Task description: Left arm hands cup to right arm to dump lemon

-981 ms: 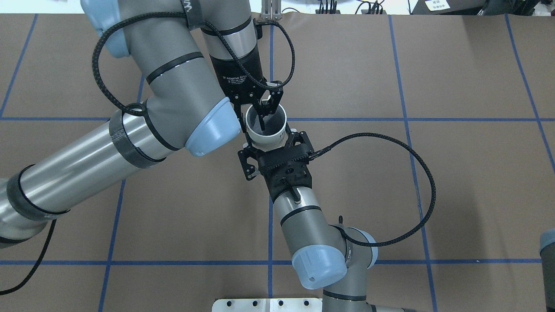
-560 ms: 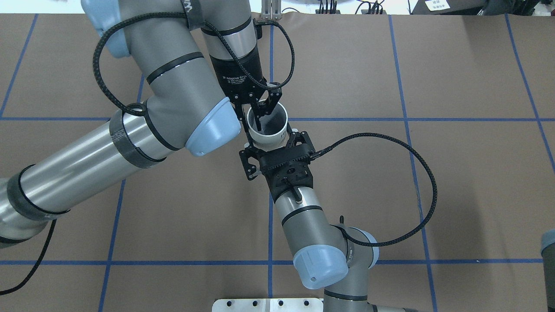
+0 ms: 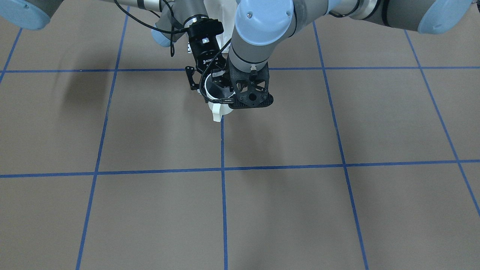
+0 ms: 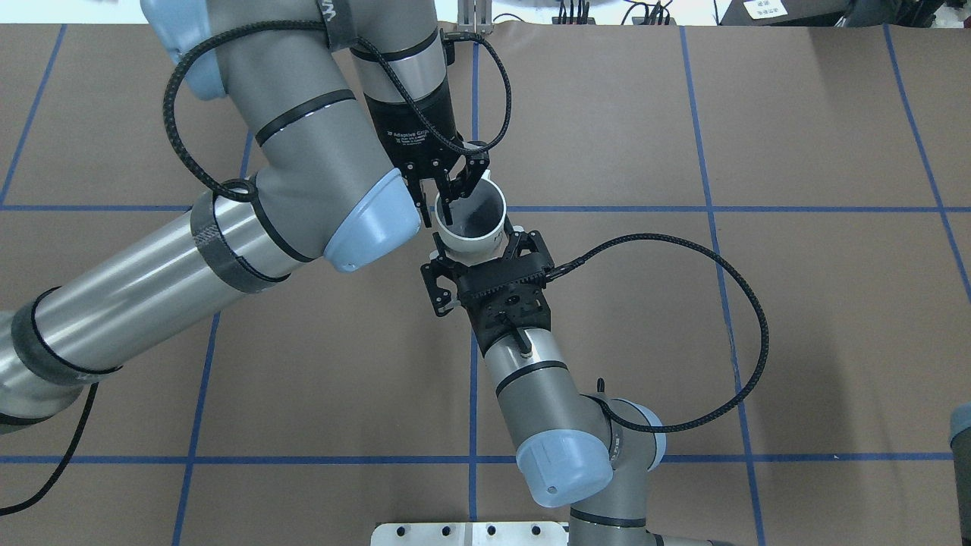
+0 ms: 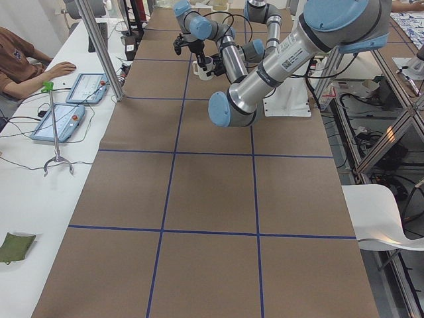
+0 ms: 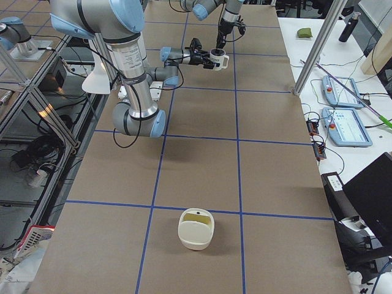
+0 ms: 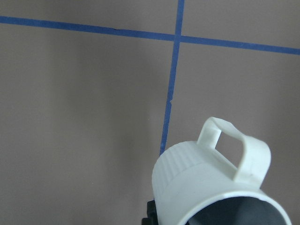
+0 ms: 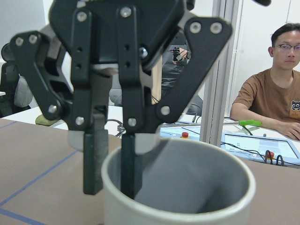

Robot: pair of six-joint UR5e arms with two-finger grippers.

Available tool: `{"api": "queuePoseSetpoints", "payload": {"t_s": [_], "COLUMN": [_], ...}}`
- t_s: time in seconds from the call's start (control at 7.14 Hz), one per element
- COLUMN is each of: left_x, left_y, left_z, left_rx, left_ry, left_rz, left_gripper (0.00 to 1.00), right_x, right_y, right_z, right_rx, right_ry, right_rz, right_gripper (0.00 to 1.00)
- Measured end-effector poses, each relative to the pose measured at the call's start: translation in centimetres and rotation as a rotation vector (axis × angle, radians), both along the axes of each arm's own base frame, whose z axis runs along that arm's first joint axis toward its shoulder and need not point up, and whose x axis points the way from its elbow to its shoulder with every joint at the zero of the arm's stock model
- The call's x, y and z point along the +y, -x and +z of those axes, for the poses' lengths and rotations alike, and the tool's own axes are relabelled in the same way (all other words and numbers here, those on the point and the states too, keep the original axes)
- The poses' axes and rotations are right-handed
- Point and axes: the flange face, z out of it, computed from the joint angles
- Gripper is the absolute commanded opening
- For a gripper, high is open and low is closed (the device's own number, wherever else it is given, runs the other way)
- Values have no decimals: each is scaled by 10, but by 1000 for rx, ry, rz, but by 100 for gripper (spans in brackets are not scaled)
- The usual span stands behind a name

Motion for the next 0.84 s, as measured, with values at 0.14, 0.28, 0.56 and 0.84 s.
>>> {"api": "queuePoseSetpoints", "payload": {"t_s": [0.14, 0.28, 0.56, 0.84], "left_x": [0, 0, 0, -1], "left_y": [0, 1, 2, 6], "left_z": [0, -1, -4, -9], "left_rx": [-1, -3, -9, -7], "left_ry": [4, 13, 39, 50], "left_rz": [-4, -13, -36, -56], "left_gripper": [0, 0, 0, 0], "right_x": [0, 1, 3, 14], "right_y": [0, 0, 2, 11], "right_z": [0, 0, 0, 22], "right_rx": [0, -1, -1, 41], "right_ry": [0, 0, 0, 7], "right_rz": [-1, 0, -1, -14], "right_gripper": [41, 47, 99, 99]}}
